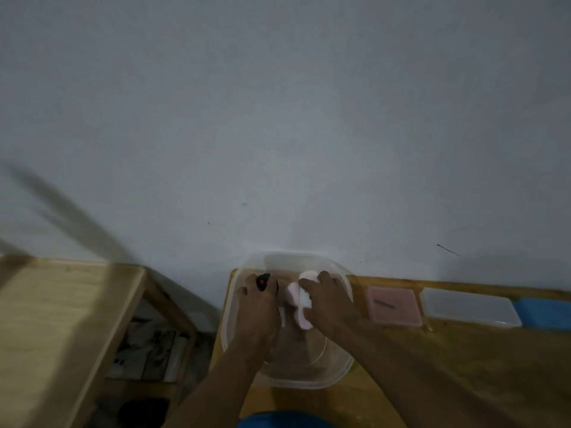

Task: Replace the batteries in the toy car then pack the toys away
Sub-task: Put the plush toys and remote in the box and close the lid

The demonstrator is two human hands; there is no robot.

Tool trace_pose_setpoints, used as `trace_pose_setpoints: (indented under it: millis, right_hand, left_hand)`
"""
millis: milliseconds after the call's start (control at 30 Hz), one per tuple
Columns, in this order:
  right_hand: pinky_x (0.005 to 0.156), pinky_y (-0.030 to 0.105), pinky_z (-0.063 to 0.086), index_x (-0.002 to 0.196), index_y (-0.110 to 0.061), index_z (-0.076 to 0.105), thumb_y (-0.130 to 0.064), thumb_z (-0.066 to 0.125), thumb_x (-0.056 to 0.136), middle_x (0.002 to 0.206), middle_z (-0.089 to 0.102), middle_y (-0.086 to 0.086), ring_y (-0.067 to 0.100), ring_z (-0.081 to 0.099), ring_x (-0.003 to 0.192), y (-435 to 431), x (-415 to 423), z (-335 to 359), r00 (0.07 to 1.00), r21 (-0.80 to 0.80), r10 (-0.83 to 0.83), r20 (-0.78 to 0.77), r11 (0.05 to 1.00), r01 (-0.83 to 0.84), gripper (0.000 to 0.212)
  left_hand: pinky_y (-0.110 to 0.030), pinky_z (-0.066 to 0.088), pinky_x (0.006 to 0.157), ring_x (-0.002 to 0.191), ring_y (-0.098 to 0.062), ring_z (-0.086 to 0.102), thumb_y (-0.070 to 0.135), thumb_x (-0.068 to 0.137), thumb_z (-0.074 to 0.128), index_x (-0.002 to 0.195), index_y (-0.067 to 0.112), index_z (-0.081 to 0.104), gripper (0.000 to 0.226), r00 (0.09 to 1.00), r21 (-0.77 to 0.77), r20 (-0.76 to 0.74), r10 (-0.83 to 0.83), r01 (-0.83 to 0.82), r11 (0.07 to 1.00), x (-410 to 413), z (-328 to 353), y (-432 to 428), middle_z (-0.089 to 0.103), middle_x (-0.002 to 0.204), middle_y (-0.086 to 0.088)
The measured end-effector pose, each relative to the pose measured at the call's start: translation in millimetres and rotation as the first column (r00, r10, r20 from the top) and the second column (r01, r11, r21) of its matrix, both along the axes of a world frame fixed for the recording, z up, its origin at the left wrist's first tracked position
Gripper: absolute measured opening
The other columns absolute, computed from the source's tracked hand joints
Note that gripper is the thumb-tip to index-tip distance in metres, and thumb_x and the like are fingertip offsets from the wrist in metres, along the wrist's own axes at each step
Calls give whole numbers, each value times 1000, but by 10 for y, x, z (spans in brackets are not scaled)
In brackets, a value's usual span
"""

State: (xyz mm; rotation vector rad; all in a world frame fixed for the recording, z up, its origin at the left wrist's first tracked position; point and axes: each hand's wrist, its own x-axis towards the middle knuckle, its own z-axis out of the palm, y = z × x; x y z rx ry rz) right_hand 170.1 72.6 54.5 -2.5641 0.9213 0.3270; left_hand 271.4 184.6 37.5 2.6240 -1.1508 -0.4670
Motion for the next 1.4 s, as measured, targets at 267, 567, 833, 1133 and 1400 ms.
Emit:
trace_pose_setpoints:
  millis: [267, 567, 833, 1133, 1400]
  right_hand:
    - [103, 37, 37, 142, -23, 37, -29, 62, 87, 145, 27, 13, 33, 40, 121, -40, 101, -181, 999, -78, 6, -52, 997, -10, 60]
    - [100, 38, 41, 144, -17, 29, -24, 69, 83, 142, 32, 15, 33, 40, 122, 5, 98, -174, 999, -98, 19, -51, 995, -24, 73]
    - [93, 35, 39, 134, -15, 40, -26, 63, 87, 131, 42, 12, 32, 44, 118, 117, 14, 158, 997, -134, 27, 75, 991, -17, 53]
    - [88, 36, 45, 125, -19, 50, -40, 48, 92, 122, 51, 6, 25, 49, 109, 357, -630, 743, 958, -265, 31, 285, 963, 48, 40]
    - [88, 35, 44, 128, -18, 49, -42, 49, 92, 125, 51, 8, 25, 49, 112, 539, -1463, 985, 952, -302, 14, 307, 950, 83, 43]
  left_hand:
    - [-36, 34, 109, 131, -30, 29, 29, 99, 42, 149, 23, 26, 53, 999, -1, -46, -27, 27, 1000, 11, -146, -53, 20, 152, -11]
    - [-36, 34, 110, 132, -30, 31, 27, 100, 41, 152, 21, 16, 57, 999, 39, -21, -36, 37, 999, -9, -129, -65, 19, 153, -13]
    - [-33, 30, 113, 136, -26, 32, 26, 99, 40, 151, 13, 19, 57, 968, -5, 188, -166, 169, 986, 20, 185, 26, 34, 149, -11]
    - [-38, 47, 90, 111, -27, 56, 32, 94, 48, 133, 15, 48, 43, 884, -114, 409, -224, 294, 949, -207, 836, 424, 56, 127, -9]
    - [-37, 54, 63, 76, -26, 66, 37, 78, 64, 110, 16, 64, 38, 826, -41, 501, -259, 322, 946, -982, 1081, 679, 68, 96, -6]
